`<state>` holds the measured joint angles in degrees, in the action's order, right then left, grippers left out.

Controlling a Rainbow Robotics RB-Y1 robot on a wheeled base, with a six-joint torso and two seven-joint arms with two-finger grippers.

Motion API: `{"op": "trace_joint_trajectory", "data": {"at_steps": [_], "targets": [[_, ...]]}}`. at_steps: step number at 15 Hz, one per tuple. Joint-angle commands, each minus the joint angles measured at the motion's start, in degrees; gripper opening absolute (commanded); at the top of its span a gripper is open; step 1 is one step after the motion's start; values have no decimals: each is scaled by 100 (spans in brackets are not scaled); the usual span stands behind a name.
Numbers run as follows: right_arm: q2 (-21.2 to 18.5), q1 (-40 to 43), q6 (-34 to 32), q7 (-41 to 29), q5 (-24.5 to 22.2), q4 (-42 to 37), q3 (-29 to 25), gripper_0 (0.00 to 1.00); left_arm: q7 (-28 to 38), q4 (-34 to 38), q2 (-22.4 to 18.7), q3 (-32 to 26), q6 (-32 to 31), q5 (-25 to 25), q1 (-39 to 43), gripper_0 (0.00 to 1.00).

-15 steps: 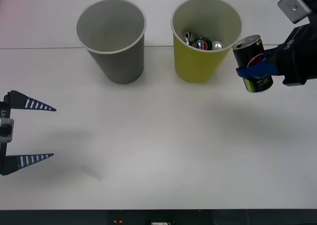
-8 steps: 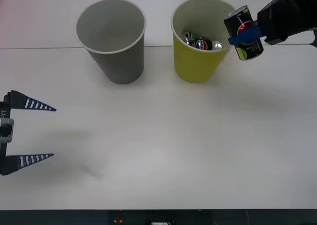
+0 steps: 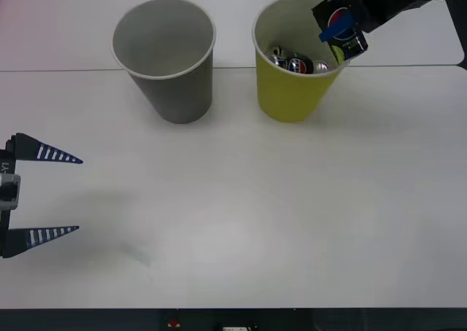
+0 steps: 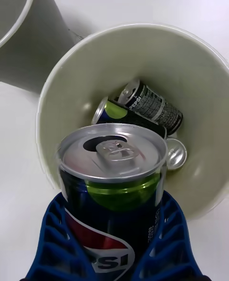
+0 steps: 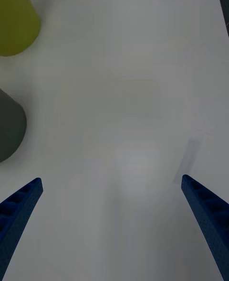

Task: Put the can into the green bin and the plastic bottle into the gray bin

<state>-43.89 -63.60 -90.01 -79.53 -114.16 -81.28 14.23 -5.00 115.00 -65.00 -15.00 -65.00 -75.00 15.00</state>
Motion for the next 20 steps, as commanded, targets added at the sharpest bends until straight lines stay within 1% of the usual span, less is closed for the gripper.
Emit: {"op": "trace_joint_trajectory", "data": {"at_steps": [1,3,5,10,11,13,14,15,20], "targets": [[258,-284,1,16,-440,455,212,0,0,0,0,0,0,0,0,100],[425,-460,80,69,-660,763,300,0,0,0,0,0,0,0,0,100],[548,-618,239,148,-739,1132,370,0,0,0,0,0,0,0,0,100],[653,-662,397,227,-888,1246,379,0,0,0,0,0,0,0,0,100],[653,-671,423,342,-897,1246,379,15,0,0,0,0,0,0,0,100],[662,-662,529,350,-879,1246,379,74,0,0,0,0,0,0,0,100],[662,-671,590,350,-862,1246,379,93,0,0,0,0,0,0,0,100],[662,-662,625,385,-835,1246,379,100,0,0,0,0,0,0,0,100],[662,-662,634,394,-712,1246,379,100,0,0,0,0,0,0,0,100]]}}
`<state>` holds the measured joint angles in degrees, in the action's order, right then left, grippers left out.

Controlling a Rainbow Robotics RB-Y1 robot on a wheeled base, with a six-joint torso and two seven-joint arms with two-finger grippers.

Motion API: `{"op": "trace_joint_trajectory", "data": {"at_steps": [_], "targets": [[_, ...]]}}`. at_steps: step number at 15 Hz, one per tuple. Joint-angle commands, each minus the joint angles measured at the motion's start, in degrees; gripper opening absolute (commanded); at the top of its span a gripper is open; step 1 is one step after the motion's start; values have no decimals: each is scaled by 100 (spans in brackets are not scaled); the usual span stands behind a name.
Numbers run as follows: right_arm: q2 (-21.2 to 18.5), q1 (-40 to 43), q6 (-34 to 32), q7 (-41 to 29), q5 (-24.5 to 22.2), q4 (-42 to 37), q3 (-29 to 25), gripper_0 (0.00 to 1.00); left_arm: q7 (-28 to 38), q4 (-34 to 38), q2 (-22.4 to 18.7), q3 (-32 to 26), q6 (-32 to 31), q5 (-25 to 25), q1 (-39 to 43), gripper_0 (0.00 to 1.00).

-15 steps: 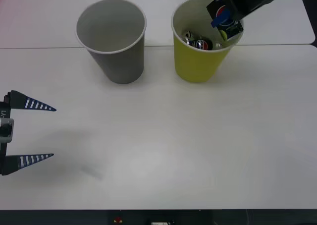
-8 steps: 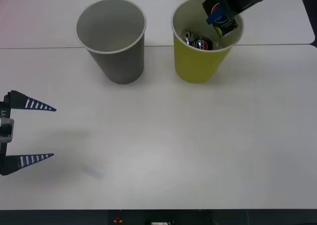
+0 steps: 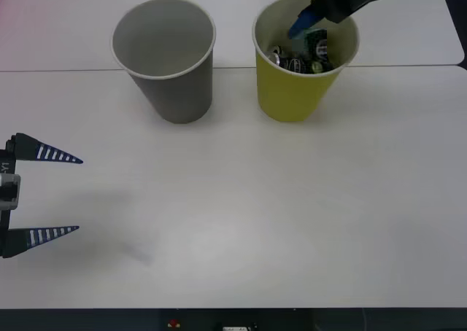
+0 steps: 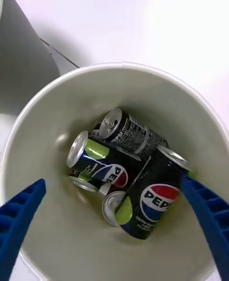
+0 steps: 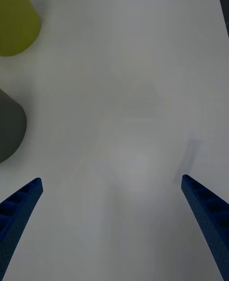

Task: Put the can into the green bin and the plastic bottle into the gray bin

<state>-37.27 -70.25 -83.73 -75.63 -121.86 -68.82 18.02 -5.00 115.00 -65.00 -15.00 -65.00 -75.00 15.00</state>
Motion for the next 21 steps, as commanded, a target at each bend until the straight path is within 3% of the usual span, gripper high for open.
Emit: {"op": "trace_joint_trajectory", "data": {"at_steps": [1,4,8,21], "targets": [[0,3,-3,40,110,1,0,100,0,0,0,0,0,0,0,100],[-70,12,-3,233,286,-96,-62,100,0,0,0,0,0,0,0,100],[-273,196,-20,567,945,-360,-422,100,0,0,0,0,0,0,0,100],[-1143,2982,-55,1587,2026,-4034,-1863,100,0,0,0,0,0,0,0,100]]}}
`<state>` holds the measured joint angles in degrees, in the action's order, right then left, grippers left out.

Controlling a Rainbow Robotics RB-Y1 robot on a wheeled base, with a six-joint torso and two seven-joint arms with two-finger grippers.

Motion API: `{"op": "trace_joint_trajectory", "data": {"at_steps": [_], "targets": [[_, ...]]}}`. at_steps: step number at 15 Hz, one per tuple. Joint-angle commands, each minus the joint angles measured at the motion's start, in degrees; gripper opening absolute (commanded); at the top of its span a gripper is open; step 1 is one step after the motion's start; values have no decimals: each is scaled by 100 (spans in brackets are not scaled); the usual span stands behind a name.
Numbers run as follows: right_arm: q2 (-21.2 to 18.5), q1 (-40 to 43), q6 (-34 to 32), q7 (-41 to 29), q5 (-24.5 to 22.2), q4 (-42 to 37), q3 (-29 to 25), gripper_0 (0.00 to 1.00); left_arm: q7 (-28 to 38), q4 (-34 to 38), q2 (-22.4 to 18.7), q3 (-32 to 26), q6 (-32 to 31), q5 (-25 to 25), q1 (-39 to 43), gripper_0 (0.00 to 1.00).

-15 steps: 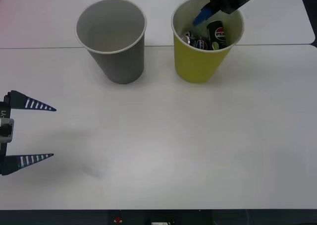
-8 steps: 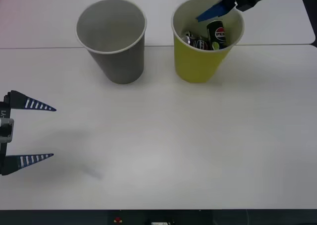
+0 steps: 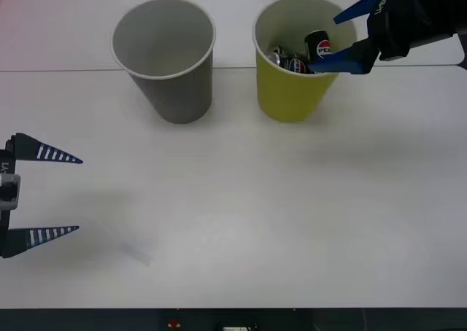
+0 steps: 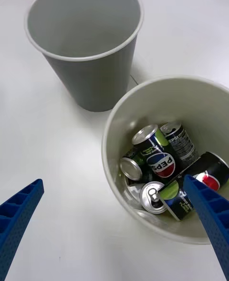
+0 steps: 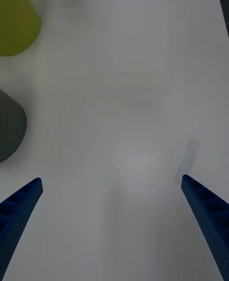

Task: Put the can into the green bin and the plastic bottle into the gray bin

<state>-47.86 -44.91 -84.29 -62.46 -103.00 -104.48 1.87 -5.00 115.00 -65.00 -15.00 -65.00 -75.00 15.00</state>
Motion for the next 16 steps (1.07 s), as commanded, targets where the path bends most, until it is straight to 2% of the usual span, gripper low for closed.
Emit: {"op": "trace_joint_trajectory", "data": {"at_steps": [1,6,9,13,16], "targets": [[-83,764,0,516,289,-653,-424,100,0,0,0,0,0,0,0,100],[-101,2065,0,1658,852,-1268,-1127,100,0,0,0,0,0,0,0,100],[-92,2478,0,2133,1107,-1321,-1285,100,0,0,0,0,0,0,0,100],[-101,3023,0,2748,1335,-1321,-1488,100,0,0,0,0,0,0,0,100],[-118,3418,0,3091,1300,-1461,-1593,100,0,0,0,0,0,0,0,100]]}}
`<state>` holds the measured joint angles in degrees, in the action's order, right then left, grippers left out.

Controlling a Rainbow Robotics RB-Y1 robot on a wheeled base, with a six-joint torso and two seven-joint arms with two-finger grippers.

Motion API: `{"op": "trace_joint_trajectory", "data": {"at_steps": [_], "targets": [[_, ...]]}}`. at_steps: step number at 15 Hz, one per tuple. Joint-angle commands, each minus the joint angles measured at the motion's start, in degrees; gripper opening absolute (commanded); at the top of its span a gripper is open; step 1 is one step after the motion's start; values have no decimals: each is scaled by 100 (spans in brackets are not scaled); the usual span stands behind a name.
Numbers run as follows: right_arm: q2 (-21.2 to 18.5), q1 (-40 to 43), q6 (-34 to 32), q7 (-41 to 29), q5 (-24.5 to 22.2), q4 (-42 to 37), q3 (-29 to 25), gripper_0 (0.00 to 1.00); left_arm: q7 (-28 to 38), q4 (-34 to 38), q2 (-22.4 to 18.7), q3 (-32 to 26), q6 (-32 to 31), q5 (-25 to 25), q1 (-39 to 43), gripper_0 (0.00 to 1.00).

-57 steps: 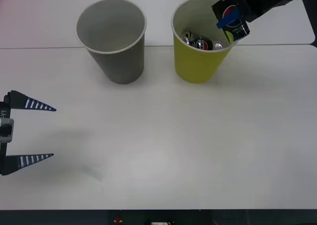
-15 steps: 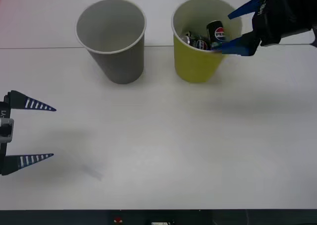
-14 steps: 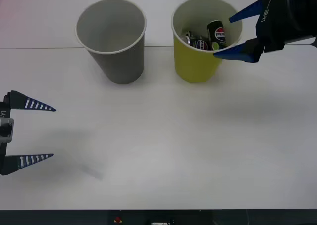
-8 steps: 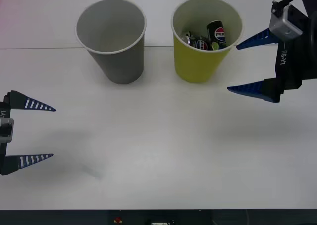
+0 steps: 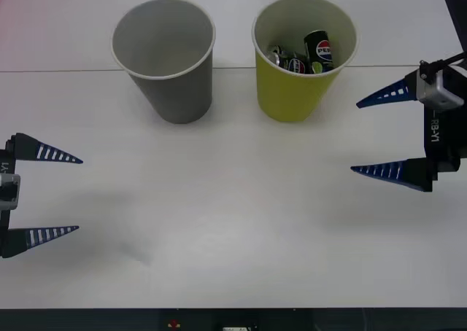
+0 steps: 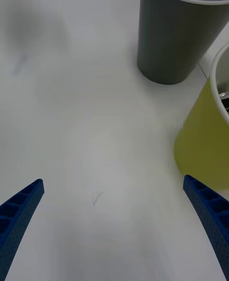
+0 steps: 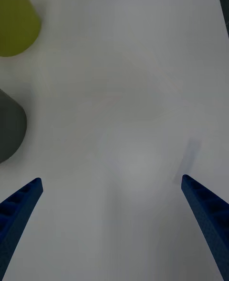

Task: Put the can into the green bin and the plastic bottle into the gray bin

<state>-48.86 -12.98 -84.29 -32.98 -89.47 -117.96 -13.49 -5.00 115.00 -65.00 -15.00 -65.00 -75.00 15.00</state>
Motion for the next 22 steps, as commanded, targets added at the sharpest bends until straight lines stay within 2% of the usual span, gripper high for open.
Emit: {"op": "trace_joint_trajectory", "data": {"at_steps": [1,8,11,22], "targets": [[-36,349,0,143,-141,-245,-66,100,0,0,0,0,0,0,0,100],[-141,1298,0,222,-493,-939,-242,100,0,0,0,0,0,0,0,100],[-141,1641,9,345,-493,-1097,-321,100,0,0,0,0,0,0,0,100],[17,1518,97,415,-493,-904,-365,100,0,0,0,0,0,0,0,100]]}}
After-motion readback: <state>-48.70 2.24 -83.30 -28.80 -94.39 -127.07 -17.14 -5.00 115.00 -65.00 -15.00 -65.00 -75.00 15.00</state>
